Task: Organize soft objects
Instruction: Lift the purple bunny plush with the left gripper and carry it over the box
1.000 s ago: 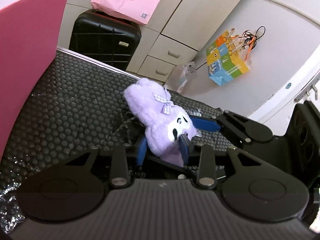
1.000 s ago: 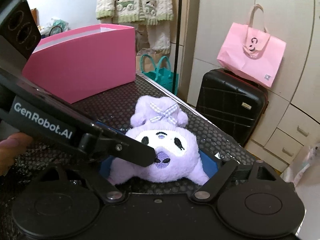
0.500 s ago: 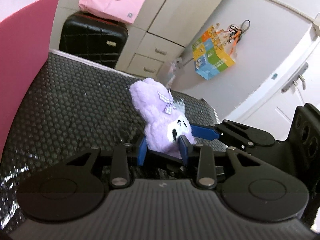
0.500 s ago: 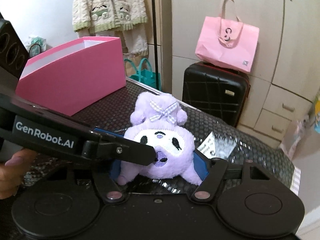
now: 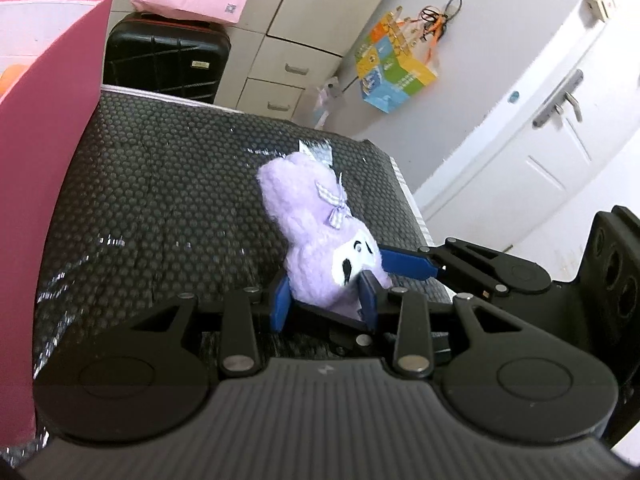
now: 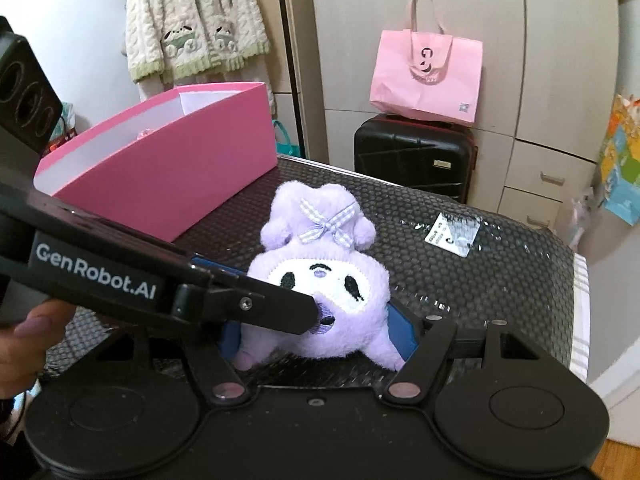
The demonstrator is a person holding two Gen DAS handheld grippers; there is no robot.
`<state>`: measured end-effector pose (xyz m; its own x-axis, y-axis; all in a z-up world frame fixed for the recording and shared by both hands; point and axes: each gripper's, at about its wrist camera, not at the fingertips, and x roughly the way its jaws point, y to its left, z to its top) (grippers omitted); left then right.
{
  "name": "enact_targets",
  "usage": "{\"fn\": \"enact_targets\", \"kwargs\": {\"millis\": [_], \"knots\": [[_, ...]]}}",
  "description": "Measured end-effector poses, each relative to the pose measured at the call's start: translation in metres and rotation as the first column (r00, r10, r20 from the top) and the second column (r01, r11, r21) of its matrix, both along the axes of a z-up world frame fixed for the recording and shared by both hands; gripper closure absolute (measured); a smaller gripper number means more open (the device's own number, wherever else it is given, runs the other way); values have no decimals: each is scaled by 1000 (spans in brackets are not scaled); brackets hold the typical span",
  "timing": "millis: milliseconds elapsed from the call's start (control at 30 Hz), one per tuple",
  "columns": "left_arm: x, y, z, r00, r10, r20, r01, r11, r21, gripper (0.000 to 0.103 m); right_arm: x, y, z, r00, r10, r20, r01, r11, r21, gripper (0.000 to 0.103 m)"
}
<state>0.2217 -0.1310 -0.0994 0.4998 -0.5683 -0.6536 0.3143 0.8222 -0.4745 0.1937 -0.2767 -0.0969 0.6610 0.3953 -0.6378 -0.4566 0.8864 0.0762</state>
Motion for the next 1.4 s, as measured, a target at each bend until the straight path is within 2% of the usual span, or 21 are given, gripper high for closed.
{"fn": "enact_targets", "kwargs": {"millis": [233, 567, 700, 1033, 1133, 1233, 1400], "knots": [[-47, 13, 12, 998, -52, 31, 51, 998, 35, 64, -48, 19, 7, 1000, -7, 16, 7, 1000, -28, 28], [-109, 34, 25, 986, -125, 106, 120, 991, 53, 67, -106, 36, 16, 1000, -12, -4, 12, 1000, 10, 28], [-128, 48, 30, 982, -155, 104, 150, 987, 48, 67, -127, 48, 22, 1000, 13, -12, -13, 1000, -5, 28], [-158, 92, 53, 977, -202, 60, 200, 979, 37, 67, -161, 89, 47, 991, 132, -4, -132, 989, -62, 28], [-166, 106, 57, 981, -191, 29, 190, 981, 46, 67, -165, 104, 54, 983, 183, -31, -185, 981, -52, 28], [-180, 120, 63, 981, -192, 39, 188, 979, 75, 68, -174, 125, 60, 973, 229, -27, -230, 968, -96, 28], [-191, 147, 87, 978, -187, 94, 182, 981, 65, 67, -180, 144, 76, 964, 267, 0, -266, 961, -71, 28]]}}
